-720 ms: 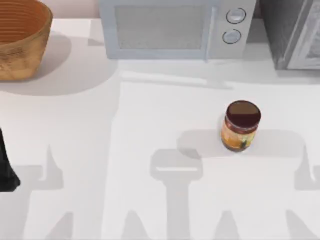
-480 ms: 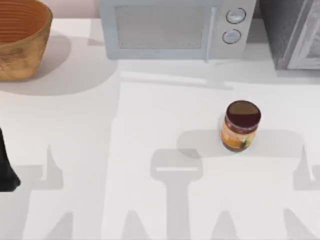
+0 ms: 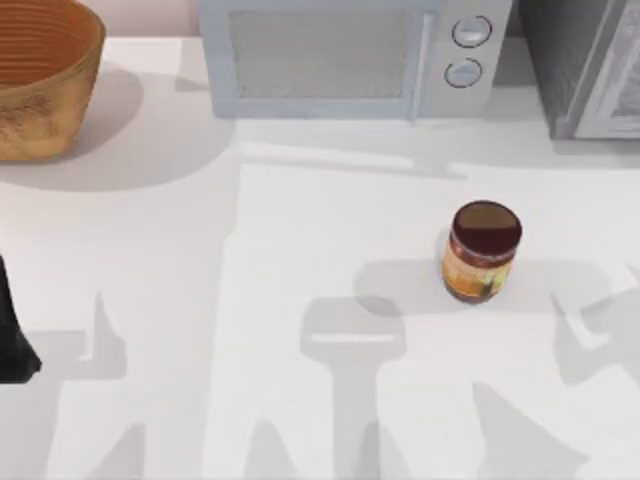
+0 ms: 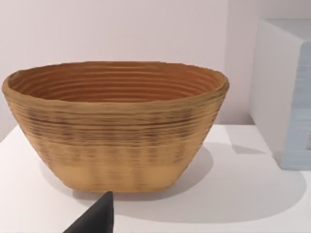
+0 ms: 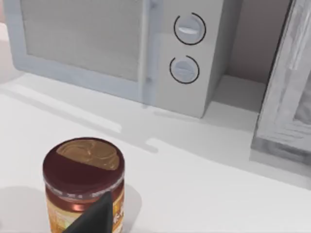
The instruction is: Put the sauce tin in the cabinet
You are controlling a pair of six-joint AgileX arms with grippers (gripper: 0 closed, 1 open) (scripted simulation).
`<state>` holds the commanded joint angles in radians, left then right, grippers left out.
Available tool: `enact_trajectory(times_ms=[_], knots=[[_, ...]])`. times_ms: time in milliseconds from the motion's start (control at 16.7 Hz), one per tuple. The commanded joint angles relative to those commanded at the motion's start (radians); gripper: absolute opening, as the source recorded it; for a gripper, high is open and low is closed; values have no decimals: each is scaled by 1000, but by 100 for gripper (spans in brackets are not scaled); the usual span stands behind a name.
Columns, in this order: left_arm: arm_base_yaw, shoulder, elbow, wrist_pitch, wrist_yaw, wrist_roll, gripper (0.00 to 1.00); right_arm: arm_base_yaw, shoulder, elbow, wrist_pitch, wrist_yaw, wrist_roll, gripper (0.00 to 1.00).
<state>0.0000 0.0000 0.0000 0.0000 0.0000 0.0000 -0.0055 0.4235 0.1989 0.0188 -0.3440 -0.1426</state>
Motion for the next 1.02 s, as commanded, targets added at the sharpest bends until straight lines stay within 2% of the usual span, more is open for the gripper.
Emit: enact_trajectory(times_ms=[300,720,1020], knots=[[0,0,0,0,0,0,100,1,443,190,26,-340,-185,100],[0,0,0,0,0,0,100,-17,1161,496,105,-837,-514,100],[0,0,0,0,0,0,100,-44,1626,704,178,-1123,-736,100]])
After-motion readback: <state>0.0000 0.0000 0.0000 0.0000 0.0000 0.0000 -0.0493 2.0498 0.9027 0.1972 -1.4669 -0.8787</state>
